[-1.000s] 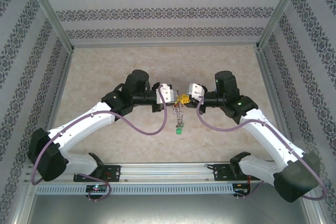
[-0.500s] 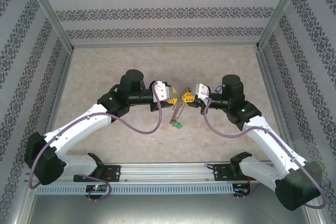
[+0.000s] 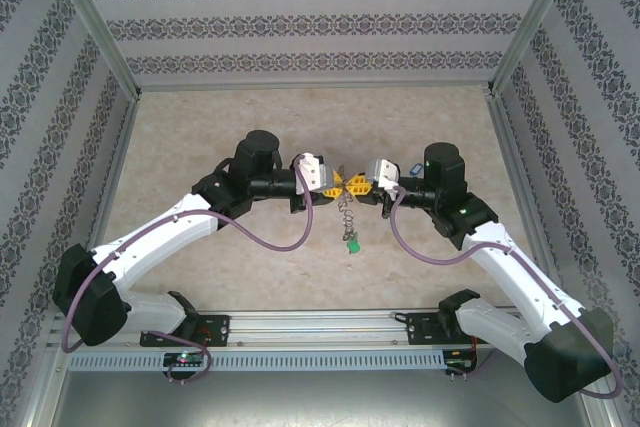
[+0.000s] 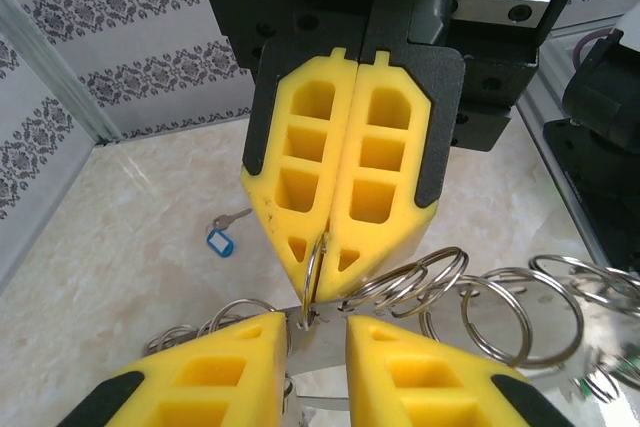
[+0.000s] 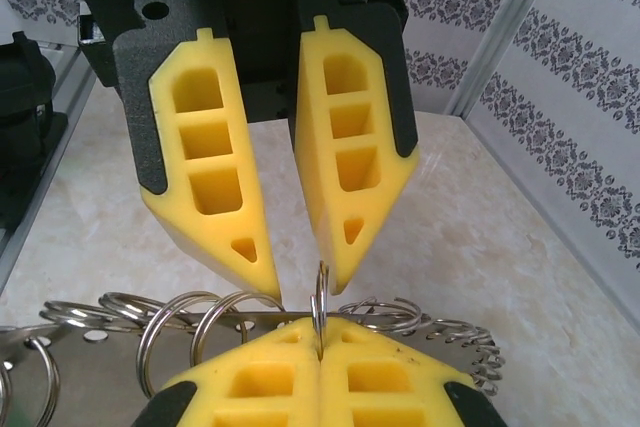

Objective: Put the keys on the keyring

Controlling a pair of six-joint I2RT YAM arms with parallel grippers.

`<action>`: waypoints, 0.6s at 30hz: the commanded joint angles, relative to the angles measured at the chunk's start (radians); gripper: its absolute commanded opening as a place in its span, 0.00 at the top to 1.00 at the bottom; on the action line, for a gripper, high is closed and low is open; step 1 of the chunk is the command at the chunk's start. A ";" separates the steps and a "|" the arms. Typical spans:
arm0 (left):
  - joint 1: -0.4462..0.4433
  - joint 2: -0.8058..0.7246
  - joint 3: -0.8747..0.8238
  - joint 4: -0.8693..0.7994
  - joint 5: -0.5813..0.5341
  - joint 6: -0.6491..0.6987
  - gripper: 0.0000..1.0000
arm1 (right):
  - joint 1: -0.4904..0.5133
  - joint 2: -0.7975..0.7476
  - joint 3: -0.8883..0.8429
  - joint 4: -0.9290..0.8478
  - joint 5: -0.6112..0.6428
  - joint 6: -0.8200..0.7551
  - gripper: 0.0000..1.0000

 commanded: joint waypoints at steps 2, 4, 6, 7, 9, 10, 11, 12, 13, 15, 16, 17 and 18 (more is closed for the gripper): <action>0.012 0.006 0.034 0.055 0.055 -0.025 0.81 | 0.012 -0.018 -0.009 0.073 -0.054 0.012 1.00; 0.012 0.007 0.035 0.057 0.057 -0.028 0.80 | 0.014 -0.015 -0.010 0.079 -0.057 0.015 1.00; 0.011 0.010 0.033 0.060 0.061 -0.030 0.81 | 0.018 -0.013 -0.010 0.083 -0.059 0.016 1.00; 0.010 0.012 0.035 0.063 0.067 -0.032 0.81 | 0.019 -0.011 -0.011 0.083 -0.060 0.015 1.00; 0.011 0.016 0.037 0.062 0.080 -0.032 0.83 | 0.022 -0.008 -0.011 0.086 -0.059 0.015 1.00; 0.011 0.019 0.038 0.060 0.085 -0.033 0.88 | 0.022 -0.007 -0.010 0.089 -0.058 0.015 1.00; 0.011 0.021 0.040 0.057 0.091 -0.031 0.93 | 0.024 -0.007 -0.011 0.090 -0.058 0.017 1.00; 0.011 0.023 0.041 0.057 0.096 -0.031 0.95 | 0.025 -0.005 -0.009 0.092 -0.058 0.017 1.00; 0.011 0.023 0.038 0.060 0.104 -0.031 0.99 | 0.027 -0.003 -0.009 0.095 -0.058 0.017 1.00; 0.011 0.023 0.036 0.064 0.112 -0.030 1.00 | 0.029 0.000 -0.011 0.096 -0.052 0.014 1.00; 0.010 0.020 0.032 0.065 0.114 -0.027 1.00 | 0.030 0.002 -0.012 0.097 -0.047 0.014 1.00; 0.009 0.018 0.028 0.064 0.101 -0.024 1.00 | 0.030 0.003 -0.012 0.097 -0.043 0.012 1.00; 0.006 0.012 0.018 0.066 0.077 -0.016 1.00 | 0.031 0.003 -0.016 0.098 -0.037 0.009 1.00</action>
